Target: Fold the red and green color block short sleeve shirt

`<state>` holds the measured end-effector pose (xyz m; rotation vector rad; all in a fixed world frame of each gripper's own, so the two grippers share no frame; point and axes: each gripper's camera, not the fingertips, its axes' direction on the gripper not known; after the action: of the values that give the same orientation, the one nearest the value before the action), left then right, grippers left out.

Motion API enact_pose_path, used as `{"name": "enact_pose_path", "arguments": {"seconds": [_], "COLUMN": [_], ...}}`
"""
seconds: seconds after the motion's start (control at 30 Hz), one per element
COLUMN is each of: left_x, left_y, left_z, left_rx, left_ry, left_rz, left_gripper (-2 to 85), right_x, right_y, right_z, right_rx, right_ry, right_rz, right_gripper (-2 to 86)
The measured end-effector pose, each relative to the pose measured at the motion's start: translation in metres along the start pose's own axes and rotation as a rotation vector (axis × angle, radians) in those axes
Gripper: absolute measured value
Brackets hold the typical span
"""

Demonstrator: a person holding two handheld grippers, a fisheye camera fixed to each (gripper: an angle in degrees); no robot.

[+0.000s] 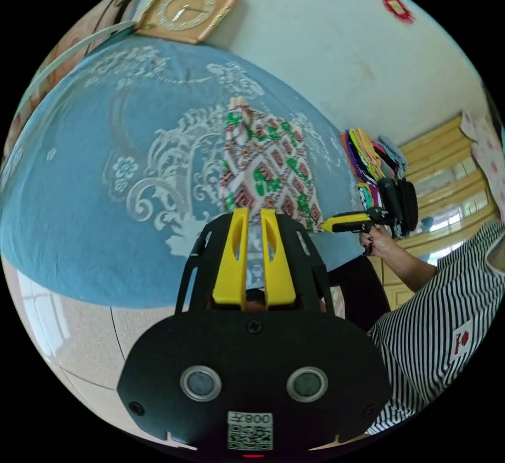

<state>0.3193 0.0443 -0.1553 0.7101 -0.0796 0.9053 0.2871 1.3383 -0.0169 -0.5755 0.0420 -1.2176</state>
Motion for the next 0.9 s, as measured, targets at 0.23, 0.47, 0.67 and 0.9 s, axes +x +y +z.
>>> {"name": "enact_pose_path", "arguments": {"seconds": [0.23, 0.47, 0.67, 0.9], "left_x": [0.151, 0.214, 0.212, 0.211], "left_y": [0.001, 0.028, 0.037, 0.05], "left_z": [0.107, 0.162, 0.155, 0.144], "left_rx": [-0.273, -0.344, -0.305, -0.273], "left_ry": [0.062, -0.181, -0.098, -0.089], "left_rz": [0.484, 0.634, 0.546, 0.551], "left_gripper": [7.3, 2.4, 0.5, 0.2], "right_x": [0.035, 0.067, 0.099, 0.126], "right_y": [-0.002, -0.008, -0.016, -0.026], "right_z": [0.038, 0.084, 0.133, 0.192], "right_rx": [0.055, 0.079, 0.121, 0.169], "right_ry": [-0.159, -0.26, -0.45, -0.658], "right_rz": [0.101, 0.162, 0.244, 0.341], "right_gripper": [0.3, 0.8, 3.9, 6.9]}}
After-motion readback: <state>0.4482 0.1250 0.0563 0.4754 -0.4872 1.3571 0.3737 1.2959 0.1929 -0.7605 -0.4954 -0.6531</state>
